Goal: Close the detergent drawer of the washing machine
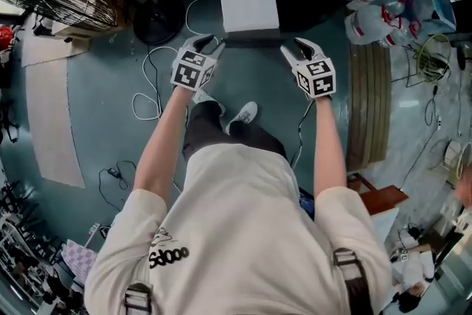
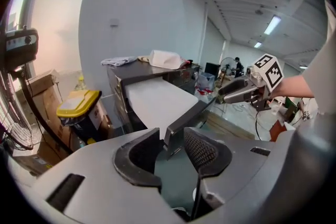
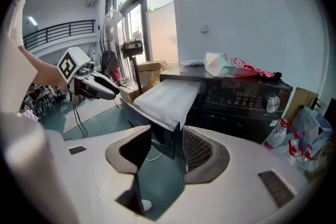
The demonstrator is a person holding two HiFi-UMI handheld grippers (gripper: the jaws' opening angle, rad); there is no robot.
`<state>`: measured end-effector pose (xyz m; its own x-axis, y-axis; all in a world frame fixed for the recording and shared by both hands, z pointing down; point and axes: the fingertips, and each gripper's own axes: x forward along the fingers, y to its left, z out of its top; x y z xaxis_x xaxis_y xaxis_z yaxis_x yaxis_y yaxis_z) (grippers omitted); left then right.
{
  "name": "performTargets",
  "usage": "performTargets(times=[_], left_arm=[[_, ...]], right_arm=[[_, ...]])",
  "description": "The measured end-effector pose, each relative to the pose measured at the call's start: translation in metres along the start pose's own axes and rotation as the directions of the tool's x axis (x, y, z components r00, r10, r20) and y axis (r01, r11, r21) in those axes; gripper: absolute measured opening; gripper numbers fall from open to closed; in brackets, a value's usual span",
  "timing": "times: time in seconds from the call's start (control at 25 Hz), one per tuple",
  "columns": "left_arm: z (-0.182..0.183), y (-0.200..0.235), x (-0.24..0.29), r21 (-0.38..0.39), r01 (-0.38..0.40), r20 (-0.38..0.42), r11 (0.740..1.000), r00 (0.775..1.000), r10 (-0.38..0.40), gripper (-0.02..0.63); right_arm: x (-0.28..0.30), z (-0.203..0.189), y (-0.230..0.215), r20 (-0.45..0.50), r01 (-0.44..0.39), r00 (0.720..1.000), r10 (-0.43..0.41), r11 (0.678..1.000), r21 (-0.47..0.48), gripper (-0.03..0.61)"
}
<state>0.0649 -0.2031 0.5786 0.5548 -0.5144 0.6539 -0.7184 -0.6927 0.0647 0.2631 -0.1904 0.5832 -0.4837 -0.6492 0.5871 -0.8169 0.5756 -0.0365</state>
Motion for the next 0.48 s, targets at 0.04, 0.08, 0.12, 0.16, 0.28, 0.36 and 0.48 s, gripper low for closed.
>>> performTargets(times=[0.04,0.08,0.12,0.16,0.28,0.36,0.48], left_arm=[[-0.005,0.001,0.003,-0.008,0.000,-0.005,1.000,1.000,0.000,0.150],[-0.011,0.001,0.006,-0.015,0.003,-0.011,1.000,1.000,-0.003,0.150],[-0.017,0.001,0.010,-0.021,0.007,-0.018,1.000,1.000,-0.008,0.150],[-0.021,0.000,0.013,-0.024,0.012,-0.025,1.000,1.000,-0.013,0.152],[-0.032,0.001,0.023,-0.032,0.020,-0.048,0.999,0.999,-0.021,0.150],[-0.038,0.001,0.030,-0.042,0.021,-0.062,0.999,0.998,-0.023,0.150],[-0.040,-0.002,0.038,-0.058,0.024,-0.070,0.998,0.997,-0.029,0.149]], right_arm=[[0.006,-0.006,0.002,-0.008,-0.001,1.000,0.001,1.000,0.009,0.167],[0.011,-0.012,0.004,-0.014,-0.004,1.000,0.005,1.000,0.019,0.167],[0.016,-0.017,0.006,-0.019,-0.008,1.000,0.009,1.000,0.029,0.167],[0.021,-0.021,0.006,-0.023,-0.009,1.000,0.010,0.999,0.037,0.167],[0.034,-0.032,0.005,-0.045,0.010,0.999,-0.008,0.999,0.050,0.166],[0.039,-0.036,0.003,-0.043,0.027,0.999,-0.024,0.998,0.061,0.166],[0.043,-0.032,0.002,-0.005,0.033,0.999,-0.033,0.995,0.095,0.132]])
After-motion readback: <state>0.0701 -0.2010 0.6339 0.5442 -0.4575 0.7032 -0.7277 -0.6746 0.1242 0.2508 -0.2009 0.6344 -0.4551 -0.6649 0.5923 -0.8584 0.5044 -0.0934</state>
